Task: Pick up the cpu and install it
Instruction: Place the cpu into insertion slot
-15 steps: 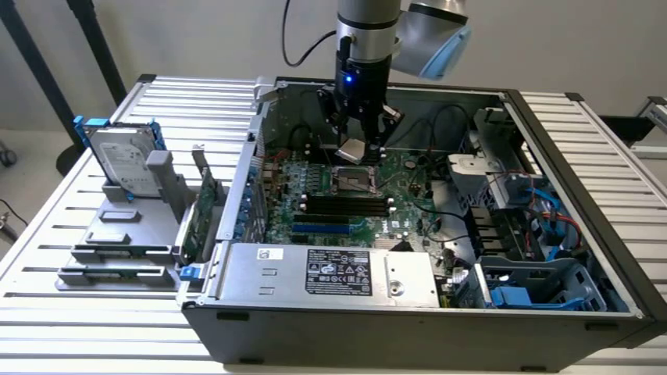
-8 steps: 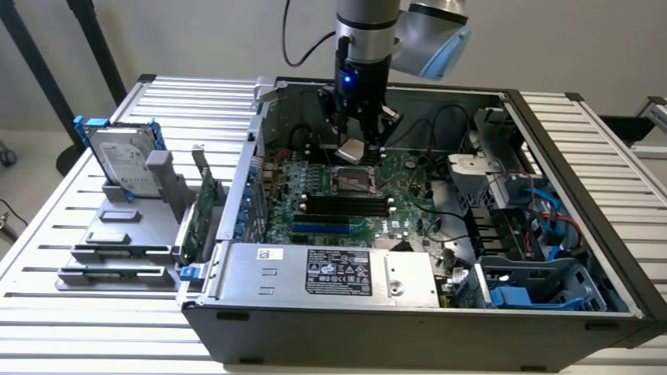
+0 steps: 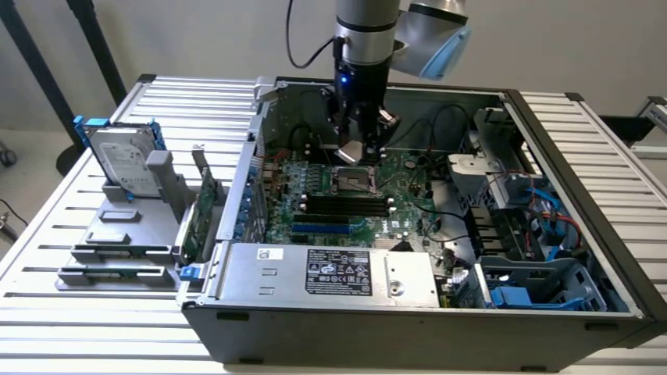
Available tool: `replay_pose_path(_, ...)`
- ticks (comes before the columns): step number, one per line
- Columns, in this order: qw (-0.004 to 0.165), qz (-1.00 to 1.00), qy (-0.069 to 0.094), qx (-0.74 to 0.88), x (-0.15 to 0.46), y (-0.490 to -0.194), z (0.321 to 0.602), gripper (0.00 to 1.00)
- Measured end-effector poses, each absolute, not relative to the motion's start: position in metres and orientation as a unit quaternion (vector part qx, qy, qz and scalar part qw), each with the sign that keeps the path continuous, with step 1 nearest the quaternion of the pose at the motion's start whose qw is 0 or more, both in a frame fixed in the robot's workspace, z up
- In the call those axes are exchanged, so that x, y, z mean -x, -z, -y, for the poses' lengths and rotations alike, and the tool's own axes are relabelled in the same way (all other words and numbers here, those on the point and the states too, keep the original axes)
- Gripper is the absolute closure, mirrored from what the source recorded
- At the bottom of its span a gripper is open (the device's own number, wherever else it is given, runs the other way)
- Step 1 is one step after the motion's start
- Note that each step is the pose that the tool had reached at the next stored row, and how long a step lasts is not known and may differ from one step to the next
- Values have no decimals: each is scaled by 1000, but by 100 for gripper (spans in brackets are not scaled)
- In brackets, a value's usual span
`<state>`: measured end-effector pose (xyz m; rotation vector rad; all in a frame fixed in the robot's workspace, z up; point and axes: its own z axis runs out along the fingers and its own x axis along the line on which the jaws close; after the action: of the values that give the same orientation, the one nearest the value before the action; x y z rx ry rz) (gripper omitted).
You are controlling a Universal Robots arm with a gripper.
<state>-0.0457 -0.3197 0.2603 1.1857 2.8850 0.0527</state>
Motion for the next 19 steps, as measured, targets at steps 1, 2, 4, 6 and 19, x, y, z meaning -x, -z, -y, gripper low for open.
replay_pose_path(1, 11, -921, -17, -388, 46, -260, 320, 45)
replay_pose_path(2, 11, -918, -17, -397, 46, -259, 320, 45)
replay_pose_path(4, 12, -910, -16, -413, 46, -259, 320, 45)
replay_pose_path(6, 12, -903, -16, -430, 46, -258, 320, 45)
replay_pose_path(19, 14, -846, -15, -533, 46, -252, 320, 45)
